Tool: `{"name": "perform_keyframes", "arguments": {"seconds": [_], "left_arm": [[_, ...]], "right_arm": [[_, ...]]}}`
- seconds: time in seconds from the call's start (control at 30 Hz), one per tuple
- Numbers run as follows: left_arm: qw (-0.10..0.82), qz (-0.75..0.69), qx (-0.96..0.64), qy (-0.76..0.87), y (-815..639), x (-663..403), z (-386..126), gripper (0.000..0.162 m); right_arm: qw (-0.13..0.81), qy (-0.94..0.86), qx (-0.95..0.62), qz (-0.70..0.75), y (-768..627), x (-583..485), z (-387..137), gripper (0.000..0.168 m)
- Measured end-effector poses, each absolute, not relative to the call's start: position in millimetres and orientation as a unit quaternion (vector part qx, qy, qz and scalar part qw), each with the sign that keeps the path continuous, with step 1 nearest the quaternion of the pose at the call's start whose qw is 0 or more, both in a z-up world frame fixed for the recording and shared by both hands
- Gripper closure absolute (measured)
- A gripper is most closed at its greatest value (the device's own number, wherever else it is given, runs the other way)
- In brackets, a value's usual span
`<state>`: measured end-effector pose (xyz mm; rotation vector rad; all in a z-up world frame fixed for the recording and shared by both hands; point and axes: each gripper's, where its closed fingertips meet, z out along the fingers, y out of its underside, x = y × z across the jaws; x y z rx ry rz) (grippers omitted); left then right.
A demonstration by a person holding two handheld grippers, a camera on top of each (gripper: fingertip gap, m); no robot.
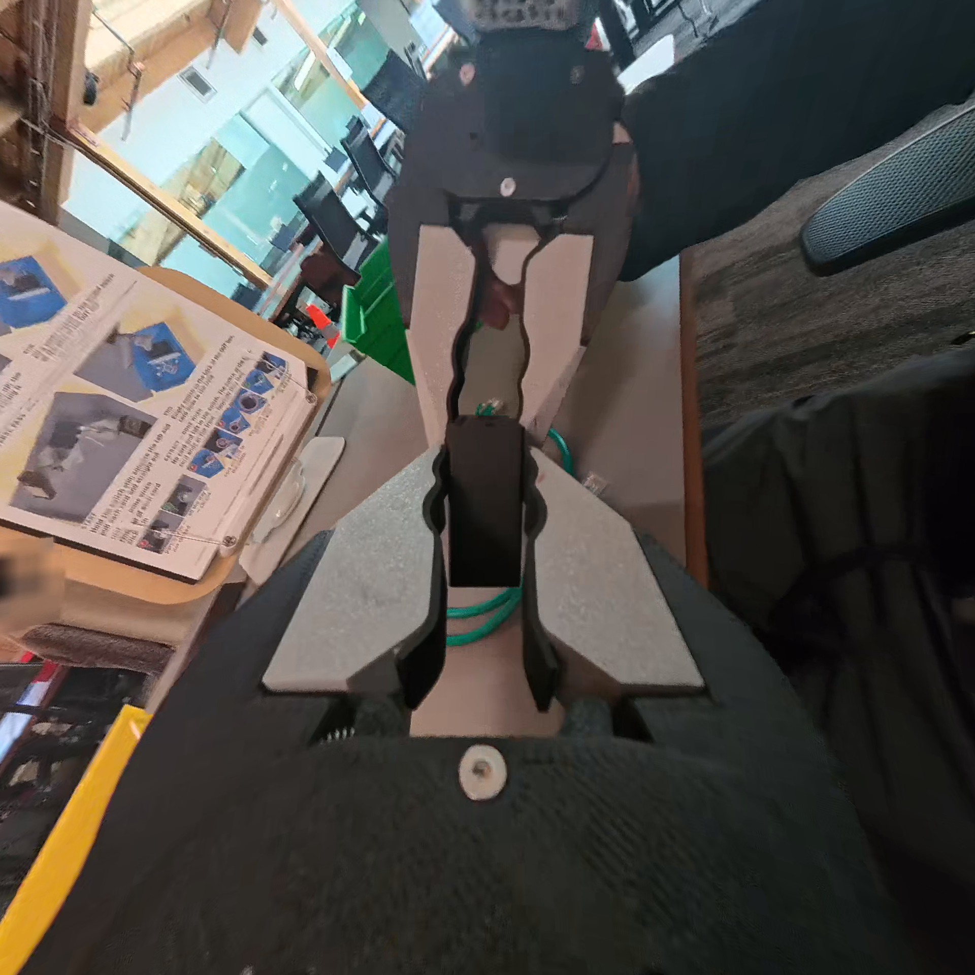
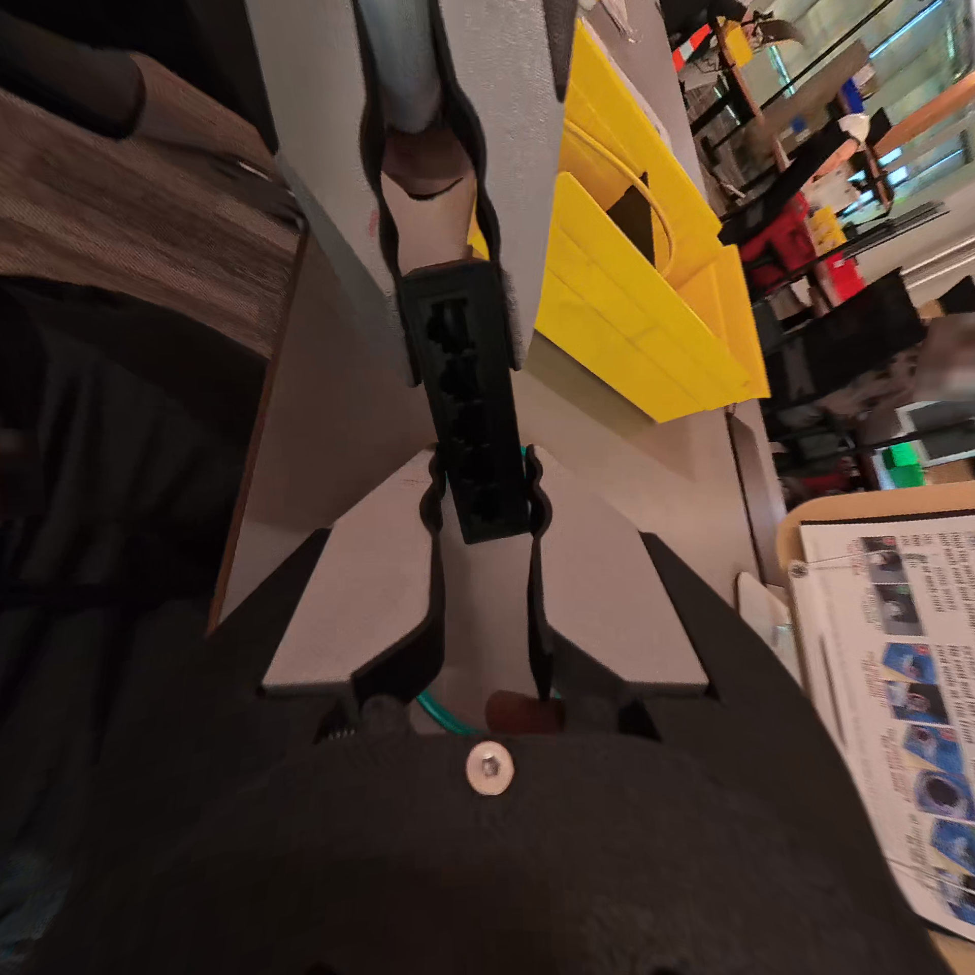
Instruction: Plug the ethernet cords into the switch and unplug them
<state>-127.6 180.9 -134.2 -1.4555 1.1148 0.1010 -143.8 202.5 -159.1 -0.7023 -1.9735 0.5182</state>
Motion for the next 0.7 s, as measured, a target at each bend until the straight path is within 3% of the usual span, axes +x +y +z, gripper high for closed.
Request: {"name": "perform_keyframes", "arguments": {"seconds": [0.27,0.33,0.7], "left_arm": [[0.566,0.051,-0.684,0.458,192,-139,-154,0.123],[0.565,0.098,-0.676,0.462,196,-143,-154,0.13],[0.576,0.086,-0.661,0.473,197,-136,-161,0.128]], "right_arm": [[0.497,-0.803,-0.253,0.211,195,-138,-154,0.146],[0.501,-0.799,-0.242,0.225,190,-135,-151,0.146],[0.514,-0.79,-0.192,0.273,161,-126,-132,0.146]]}}
